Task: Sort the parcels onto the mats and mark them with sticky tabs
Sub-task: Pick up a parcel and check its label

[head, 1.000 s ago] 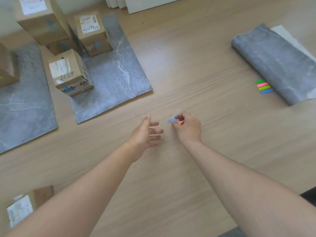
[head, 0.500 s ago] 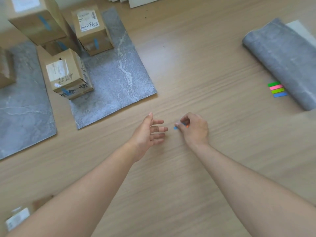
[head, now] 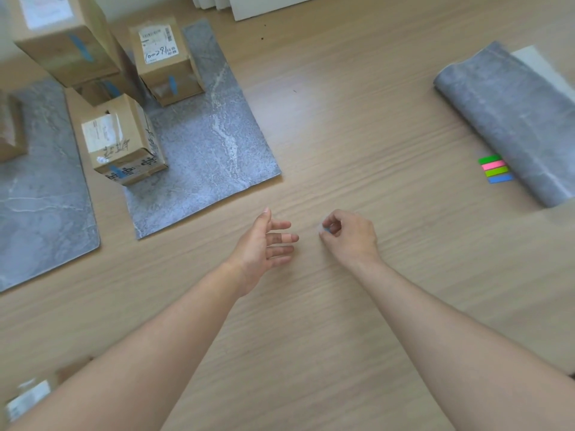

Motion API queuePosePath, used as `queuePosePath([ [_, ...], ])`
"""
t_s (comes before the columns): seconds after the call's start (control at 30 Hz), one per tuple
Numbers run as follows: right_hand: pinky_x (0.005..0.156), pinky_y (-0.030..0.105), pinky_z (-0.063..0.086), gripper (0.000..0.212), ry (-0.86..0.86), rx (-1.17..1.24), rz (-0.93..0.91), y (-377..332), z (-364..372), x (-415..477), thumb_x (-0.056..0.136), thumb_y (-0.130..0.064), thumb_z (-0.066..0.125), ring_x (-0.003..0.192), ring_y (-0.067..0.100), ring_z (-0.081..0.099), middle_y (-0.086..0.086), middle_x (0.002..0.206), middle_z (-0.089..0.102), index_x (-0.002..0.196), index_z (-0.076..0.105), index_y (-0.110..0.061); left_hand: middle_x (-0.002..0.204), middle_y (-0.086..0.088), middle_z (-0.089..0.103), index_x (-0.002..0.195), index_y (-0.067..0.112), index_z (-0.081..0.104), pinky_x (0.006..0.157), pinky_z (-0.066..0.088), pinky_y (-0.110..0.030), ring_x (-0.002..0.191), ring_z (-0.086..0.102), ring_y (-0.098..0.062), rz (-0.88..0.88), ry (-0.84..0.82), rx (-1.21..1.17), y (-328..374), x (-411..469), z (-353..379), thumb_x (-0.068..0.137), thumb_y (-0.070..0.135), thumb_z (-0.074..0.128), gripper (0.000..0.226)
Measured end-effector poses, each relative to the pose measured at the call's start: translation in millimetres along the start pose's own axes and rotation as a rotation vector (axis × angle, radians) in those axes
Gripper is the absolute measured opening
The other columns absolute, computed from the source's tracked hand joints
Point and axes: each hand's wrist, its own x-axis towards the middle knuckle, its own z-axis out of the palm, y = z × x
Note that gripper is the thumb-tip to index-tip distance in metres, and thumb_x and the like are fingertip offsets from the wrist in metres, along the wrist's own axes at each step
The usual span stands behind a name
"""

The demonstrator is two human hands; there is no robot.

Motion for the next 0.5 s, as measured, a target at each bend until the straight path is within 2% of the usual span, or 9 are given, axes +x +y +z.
queuePosePath([
  [0.2, 0.079, 0.033, 0.048, 0.016, -0.080, -0.100, -0.152, 6, -6, -4, 0.089, -0.019, 0.065, 0.093, 0.023, 0.063, 0.004, 0.097, 0.064, 0.102, 0.074, -0.025, 0.118, -0.014, 0.072, 0.124, 0.012, 0.064, 0.101, 0.052, -0.048, 0.110, 0.068, -0.032, 0.019, -0.030, -0.033, 12, 1, 18, 0.103, 0.059, 0.031, 0.061],
  [0.5, 0.078, 0.032, 0.053, 0.015, -0.106, -0.015, -0.172, 15, -12, 4, 0.078, -0.017, 0.073, 0.084, 0.020, 0.064, 0.001, 0.089, 0.065, 0.092, 0.070, -0.020, 0.116, -0.022, 0.070, 0.128, 0.007, 0.060, 0.103, 0.051, -0.043, 0.111, 0.068, -0.031, -0.011, -0.076, 0.064, 21, 14, 42, 0.103, 0.059, 0.027, 0.066],
])
